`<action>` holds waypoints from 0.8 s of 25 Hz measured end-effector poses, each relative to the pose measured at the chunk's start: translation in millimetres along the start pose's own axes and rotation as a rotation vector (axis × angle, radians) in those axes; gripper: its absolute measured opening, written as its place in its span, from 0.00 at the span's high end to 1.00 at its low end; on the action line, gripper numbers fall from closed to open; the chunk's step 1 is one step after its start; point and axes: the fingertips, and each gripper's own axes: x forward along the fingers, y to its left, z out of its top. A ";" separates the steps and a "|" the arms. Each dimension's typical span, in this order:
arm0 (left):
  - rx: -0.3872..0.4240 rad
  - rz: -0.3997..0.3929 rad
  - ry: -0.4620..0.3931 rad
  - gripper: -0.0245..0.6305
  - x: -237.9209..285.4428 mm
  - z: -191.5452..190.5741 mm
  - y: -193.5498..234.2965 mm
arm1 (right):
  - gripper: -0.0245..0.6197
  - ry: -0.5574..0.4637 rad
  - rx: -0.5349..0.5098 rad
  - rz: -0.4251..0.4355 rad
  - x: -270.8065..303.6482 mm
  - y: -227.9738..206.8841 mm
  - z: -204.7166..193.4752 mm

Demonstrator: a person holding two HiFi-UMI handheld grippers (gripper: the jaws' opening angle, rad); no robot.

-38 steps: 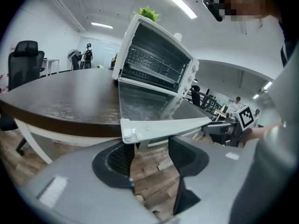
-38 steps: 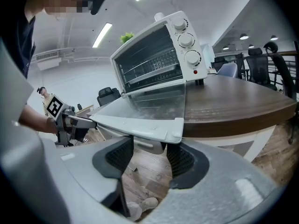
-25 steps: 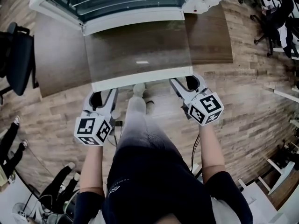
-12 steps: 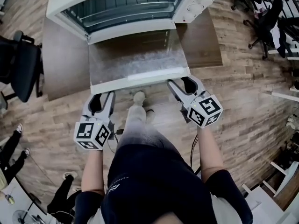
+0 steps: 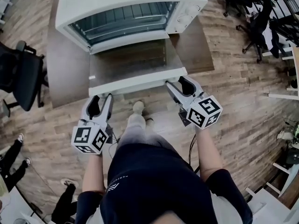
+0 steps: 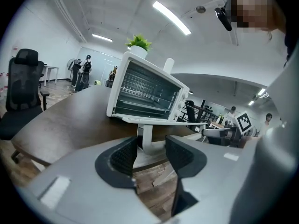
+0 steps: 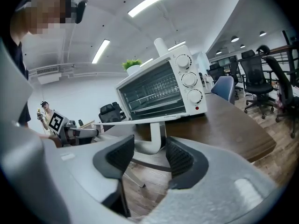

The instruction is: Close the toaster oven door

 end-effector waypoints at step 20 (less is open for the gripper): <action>-0.015 -0.076 -0.113 0.63 4.4 93.5 -5.9 | 0.78 -0.166 0.005 -0.090 7.8 -6.8 106.4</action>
